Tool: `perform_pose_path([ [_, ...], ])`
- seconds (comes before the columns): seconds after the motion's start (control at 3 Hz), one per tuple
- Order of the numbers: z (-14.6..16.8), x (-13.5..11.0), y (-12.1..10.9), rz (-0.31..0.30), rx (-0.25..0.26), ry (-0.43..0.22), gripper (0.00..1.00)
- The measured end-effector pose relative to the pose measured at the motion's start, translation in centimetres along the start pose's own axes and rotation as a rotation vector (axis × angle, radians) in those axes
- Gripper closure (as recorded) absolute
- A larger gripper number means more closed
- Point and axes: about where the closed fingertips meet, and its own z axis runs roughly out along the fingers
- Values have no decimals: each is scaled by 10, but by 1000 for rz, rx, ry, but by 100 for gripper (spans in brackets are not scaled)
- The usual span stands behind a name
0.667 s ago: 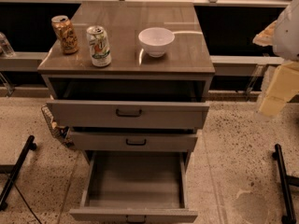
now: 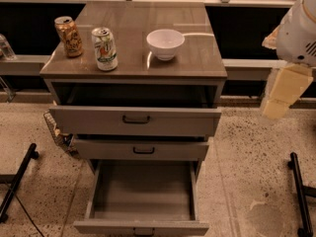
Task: Place 7up can into bottom drawer
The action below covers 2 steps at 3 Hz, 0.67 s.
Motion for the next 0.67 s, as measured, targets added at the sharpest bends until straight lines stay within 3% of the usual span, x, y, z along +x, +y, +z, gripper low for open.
perform_pose_path([
  [0.33, 29, -50, -27, 4, 4, -99, 0],
  [0.67, 58, -113, -62, 28, 47, -277, 0],
])
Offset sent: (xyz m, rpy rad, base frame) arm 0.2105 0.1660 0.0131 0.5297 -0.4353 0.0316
